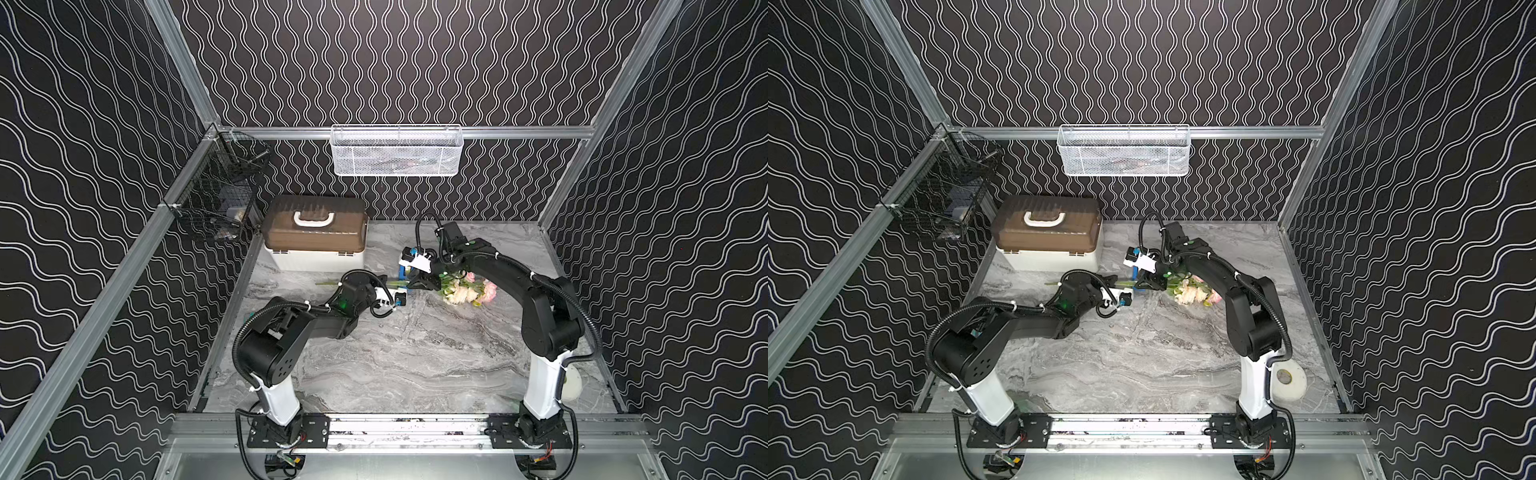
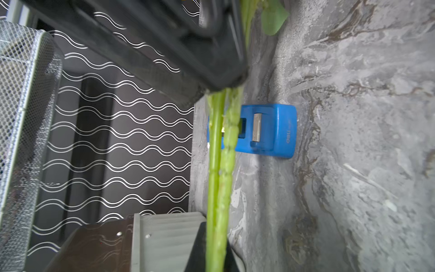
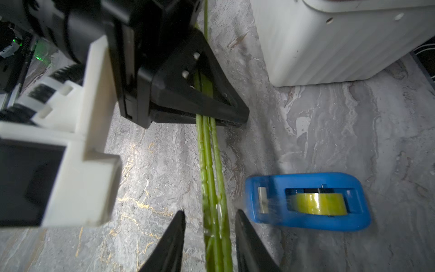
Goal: Wrap bouquets with tape
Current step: Wrap the tape around the bouquet.
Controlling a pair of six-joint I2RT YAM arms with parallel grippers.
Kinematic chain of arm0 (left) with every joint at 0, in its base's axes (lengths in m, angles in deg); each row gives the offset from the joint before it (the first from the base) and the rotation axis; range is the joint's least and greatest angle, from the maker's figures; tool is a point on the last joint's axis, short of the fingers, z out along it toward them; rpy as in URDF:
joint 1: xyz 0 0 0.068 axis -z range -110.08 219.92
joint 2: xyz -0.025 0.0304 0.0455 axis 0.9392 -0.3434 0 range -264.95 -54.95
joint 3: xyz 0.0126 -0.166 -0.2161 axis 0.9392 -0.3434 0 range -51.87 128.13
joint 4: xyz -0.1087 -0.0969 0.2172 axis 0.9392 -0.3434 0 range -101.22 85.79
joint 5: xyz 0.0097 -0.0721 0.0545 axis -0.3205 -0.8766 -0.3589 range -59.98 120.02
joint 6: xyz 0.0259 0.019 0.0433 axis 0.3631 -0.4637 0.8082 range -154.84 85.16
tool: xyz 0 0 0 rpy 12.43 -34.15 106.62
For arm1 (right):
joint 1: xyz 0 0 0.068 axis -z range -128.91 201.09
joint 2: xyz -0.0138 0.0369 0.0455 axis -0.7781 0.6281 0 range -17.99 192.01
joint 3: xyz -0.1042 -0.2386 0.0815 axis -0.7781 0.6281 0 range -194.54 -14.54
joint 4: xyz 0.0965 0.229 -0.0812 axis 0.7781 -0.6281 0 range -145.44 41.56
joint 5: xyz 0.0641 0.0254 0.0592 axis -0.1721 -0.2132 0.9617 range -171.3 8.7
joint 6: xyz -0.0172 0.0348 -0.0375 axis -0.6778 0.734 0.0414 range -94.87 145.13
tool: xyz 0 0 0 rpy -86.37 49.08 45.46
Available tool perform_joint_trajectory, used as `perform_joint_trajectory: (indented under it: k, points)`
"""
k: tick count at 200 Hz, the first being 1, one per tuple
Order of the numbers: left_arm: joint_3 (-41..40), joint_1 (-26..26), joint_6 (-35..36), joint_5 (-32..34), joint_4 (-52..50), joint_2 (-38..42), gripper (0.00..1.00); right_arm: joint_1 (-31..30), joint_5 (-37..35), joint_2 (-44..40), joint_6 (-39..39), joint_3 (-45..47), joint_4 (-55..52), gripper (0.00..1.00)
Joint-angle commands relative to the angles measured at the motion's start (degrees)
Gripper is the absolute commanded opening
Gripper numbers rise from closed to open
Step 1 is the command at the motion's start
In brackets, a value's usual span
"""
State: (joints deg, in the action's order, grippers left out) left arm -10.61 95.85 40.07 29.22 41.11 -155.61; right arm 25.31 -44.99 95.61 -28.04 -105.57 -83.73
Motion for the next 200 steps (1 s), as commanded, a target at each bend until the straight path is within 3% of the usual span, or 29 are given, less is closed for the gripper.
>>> perform_joint_trajectory:
  k: [1, 72, 155, 170, 184, 200]
  points:
    - [-0.02, 0.44, 1.01, -1.19, 5.81, 0.71, 0.00, -0.05, -1.12, 1.03, -0.51, -0.90, -2.68, 0.37]
    - [0.29, 0.84, -0.01, -0.85, 6.53, 0.88, 0.00, -2.90, -7.06, 0.80, -3.66, 0.46, -0.03, 0.28]
    - [0.24, 0.63, -5.21, -3.48, 6.64, 0.56, 0.00, -3.74, -12.03, -1.60, -8.01, 5.12, 8.25, 0.03]
    - [-0.72, 0.17, -8.02, -3.61, 9.30, 0.01, 0.32, -3.97, -13.54, -2.26, -9.05, 5.99, 9.60, 0.00]
    - [-1.53, -0.51, -11.92, -4.41, 10.43, 0.45, 0.55, -4.27, -15.05, -2.97, -10.25, 7.07, 10.58, 0.00]
    - [-2.19, -1.18, -14.83, -7.21, 7.85, 2.54, 0.68, -4.44, -15.83, -4.11, -10.84, 8.84, 12.94, 0.00]
